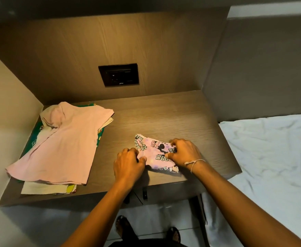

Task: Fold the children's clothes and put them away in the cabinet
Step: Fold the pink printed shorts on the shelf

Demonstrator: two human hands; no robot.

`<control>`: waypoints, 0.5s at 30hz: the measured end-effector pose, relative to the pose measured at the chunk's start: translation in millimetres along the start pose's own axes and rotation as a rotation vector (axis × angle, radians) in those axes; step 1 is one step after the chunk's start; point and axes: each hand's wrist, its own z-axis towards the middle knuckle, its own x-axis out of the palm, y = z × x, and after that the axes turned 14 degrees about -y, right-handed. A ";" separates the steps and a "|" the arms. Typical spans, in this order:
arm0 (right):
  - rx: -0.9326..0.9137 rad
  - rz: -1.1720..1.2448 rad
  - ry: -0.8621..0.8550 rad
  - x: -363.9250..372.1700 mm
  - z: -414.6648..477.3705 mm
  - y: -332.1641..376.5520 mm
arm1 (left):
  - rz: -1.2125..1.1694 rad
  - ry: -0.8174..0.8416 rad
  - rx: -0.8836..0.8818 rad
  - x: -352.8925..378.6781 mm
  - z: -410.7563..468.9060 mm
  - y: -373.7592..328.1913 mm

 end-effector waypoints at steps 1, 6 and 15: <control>0.029 0.042 -0.018 -0.2 -4.8 -1.2 | -0.048 -0.010 0.016 -0.4 4.1 -4.9; 0.272 0.234 -0.409 -25.4 -50.5 -26.3 | -0.283 0.011 0.179 -6.5 34.1 -56.0; 0.498 0.106 -0.483 -43.2 -72.4 -104.6 | -0.124 0.245 0.534 56.1 52.2 -170.7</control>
